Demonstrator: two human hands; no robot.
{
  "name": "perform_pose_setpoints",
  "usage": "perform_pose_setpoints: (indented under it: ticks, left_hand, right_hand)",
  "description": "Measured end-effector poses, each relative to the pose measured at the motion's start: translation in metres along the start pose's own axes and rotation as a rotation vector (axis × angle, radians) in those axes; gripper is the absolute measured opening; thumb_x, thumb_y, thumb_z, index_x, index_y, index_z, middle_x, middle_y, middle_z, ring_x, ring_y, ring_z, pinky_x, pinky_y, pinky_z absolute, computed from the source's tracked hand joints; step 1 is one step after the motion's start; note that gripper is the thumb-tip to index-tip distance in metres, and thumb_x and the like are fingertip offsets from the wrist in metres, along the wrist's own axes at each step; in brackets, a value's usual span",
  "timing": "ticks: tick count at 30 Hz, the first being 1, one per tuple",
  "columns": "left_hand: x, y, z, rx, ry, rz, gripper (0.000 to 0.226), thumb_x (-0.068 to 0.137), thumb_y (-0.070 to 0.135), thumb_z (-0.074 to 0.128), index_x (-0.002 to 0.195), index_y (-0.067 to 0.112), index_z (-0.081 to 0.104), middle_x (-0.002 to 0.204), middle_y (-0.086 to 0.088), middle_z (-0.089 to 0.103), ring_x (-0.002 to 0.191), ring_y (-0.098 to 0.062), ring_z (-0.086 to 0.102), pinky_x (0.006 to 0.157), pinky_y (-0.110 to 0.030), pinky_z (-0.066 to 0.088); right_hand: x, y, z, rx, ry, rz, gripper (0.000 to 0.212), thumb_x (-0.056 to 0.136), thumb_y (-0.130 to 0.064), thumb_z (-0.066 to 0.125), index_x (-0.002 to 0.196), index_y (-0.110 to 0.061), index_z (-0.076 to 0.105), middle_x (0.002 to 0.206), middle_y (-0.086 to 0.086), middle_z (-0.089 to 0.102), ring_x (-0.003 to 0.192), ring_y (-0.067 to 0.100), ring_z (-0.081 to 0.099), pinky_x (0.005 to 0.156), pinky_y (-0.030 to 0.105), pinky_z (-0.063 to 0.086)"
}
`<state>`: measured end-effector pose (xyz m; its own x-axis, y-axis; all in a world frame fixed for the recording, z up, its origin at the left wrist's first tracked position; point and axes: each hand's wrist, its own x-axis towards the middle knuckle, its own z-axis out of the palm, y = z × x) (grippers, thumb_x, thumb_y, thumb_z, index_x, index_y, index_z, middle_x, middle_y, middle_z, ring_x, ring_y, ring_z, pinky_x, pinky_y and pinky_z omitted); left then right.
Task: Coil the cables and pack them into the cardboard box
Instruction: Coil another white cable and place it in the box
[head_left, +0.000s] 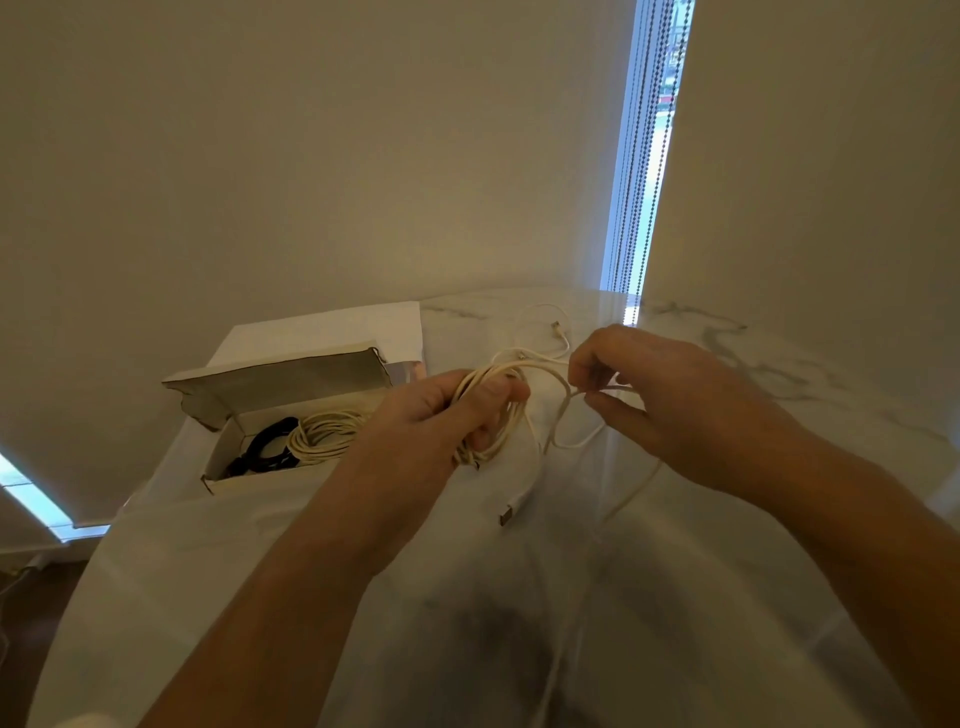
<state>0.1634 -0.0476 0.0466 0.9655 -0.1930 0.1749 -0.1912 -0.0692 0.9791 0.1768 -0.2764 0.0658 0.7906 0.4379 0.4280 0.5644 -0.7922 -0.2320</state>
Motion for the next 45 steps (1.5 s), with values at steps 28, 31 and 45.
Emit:
perform_pose_setpoints:
  ticks: [28,31,45]
  left_hand:
    - [0.000,0.001,0.008,-0.460,-0.057,-0.041,0.037,0.095,0.023,0.054,0.115,-0.005,0.069,0.082,-0.003,0.056,0.077,-0.009,0.049,0.072,-0.020,0.045]
    - [0.000,-0.001,0.011,-0.456,-0.038,-0.054,0.034,0.095,0.022,0.054,0.112,-0.003,0.071,0.086,-0.008,0.054,0.078,-0.010,0.049,0.071,-0.020,0.046]
    - [0.002,0.002,0.002,-0.496,-0.029,-0.081,0.040,0.097,0.021,0.053,0.118,-0.011,0.064,0.082,-0.006,0.054,0.076,-0.010,0.049,0.075,-0.024,0.041]
  right_hand:
    - [0.004,0.030,0.038,0.006,0.047,0.382,0.016,0.094,-0.017,0.058,0.107,-0.021,0.068,0.101,-0.004,0.059,0.081,0.010,0.054,0.062,0.008,0.030]
    - [0.005,0.019,0.036,0.106,0.094,0.394,0.021,0.096,-0.016,0.053,0.111,-0.023,0.067,0.102,-0.006,0.061,0.082,0.007,0.058,0.064,0.006,0.034]
    - [0.008,-0.012,0.011,0.789,0.064,0.378,0.029,0.097,-0.040,0.052,0.094,-0.020,0.073,0.073,0.006,0.065,0.069,0.020,0.065,0.076,0.035,0.061]
